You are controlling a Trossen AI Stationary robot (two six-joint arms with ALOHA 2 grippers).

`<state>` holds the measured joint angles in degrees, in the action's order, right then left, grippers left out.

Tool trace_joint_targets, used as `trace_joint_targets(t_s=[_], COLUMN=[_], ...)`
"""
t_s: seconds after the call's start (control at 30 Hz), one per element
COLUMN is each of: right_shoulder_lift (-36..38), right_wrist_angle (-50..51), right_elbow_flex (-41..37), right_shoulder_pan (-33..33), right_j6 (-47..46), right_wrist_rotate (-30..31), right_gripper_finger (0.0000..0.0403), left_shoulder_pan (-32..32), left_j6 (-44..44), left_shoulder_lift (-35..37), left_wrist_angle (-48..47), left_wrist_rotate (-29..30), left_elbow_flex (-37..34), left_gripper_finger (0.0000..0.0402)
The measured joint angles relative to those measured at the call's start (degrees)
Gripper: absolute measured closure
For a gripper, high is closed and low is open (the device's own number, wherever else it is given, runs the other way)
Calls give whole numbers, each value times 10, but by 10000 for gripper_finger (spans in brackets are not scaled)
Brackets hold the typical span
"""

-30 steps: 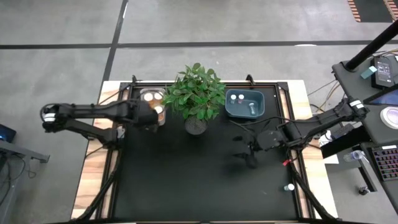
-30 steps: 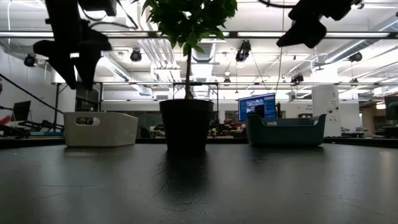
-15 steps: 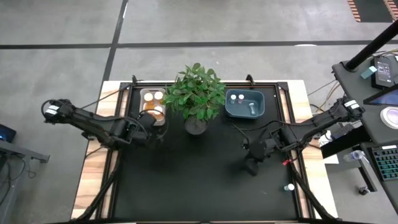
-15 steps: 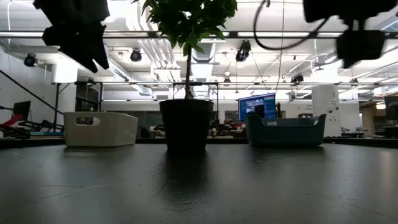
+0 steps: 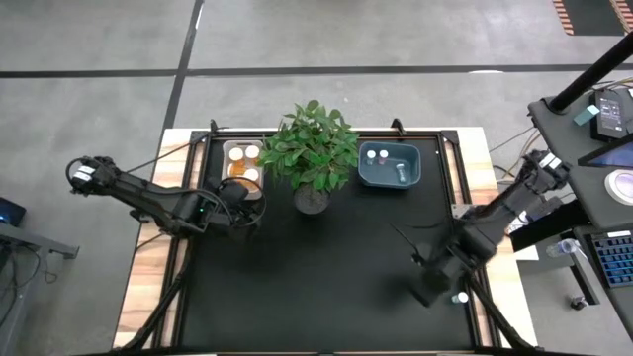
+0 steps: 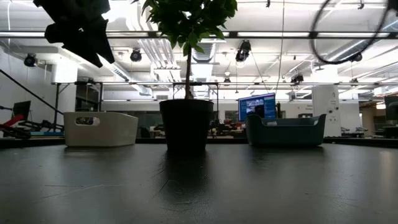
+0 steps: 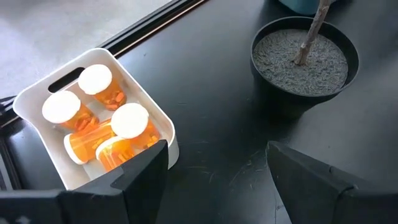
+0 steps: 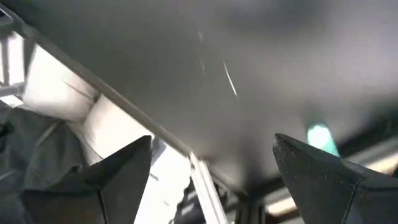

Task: Pick and place medicine bottles into bin by pill shape (circle, oval)
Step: Put the small blue pill bottle into the blue bin

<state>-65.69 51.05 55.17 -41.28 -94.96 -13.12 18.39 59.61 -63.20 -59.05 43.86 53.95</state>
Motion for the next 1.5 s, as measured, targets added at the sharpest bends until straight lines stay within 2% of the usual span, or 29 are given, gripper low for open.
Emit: trace_joint_targets(t_s=[0.13, 0.2, 0.47, 0.57, 0.7, 0.8, 1.0, 1.27, 1.5], right_shoulder_lift=[-1, -1, -2, -2, -6, -20, -78, -133, -151], right_wrist_angle=[10, 18, 88, 85, 86, 93, 100, 100, 97], right_elbow_flex=[-1, -4, -13, -17, -19, -20, -20, -14, -14], right_shoulder_pan=[-72, -107, -213, -227, -236, -236, -237, -238, -252], right_j6=[-78, -85, 67, 121, 191, 245, 319, 354, 356], right_wrist_rotate=[0, -9, -19, -11, 41, 57, 53, 22, 21], right_gripper_finger=[78, 78, 78, 78, 78, 78, 78, 78, 78], left_shoulder_pan=[1, 1, 2, 2, 2, 2, 2, 2, 2], left_j6=[0, 0, -2, -3, -3, -3, -3, -1, -1], left_shoulder_lift=[0, 0, 0, 0, 0, 0, 0, 0, 0], left_wrist_angle=[0, 0, 1, 1, 1, 1, 0, 1, 1], left_wrist_rotate=[0, 0, 0, 0, 0, 0, 0, 0, 0], left_elbow_flex=[0, 0, 0, 0, 0, 0, 0, 0, 0], left_gripper_finger=[147, 147, 147, 147, 147, 147, 147, 147, 147])
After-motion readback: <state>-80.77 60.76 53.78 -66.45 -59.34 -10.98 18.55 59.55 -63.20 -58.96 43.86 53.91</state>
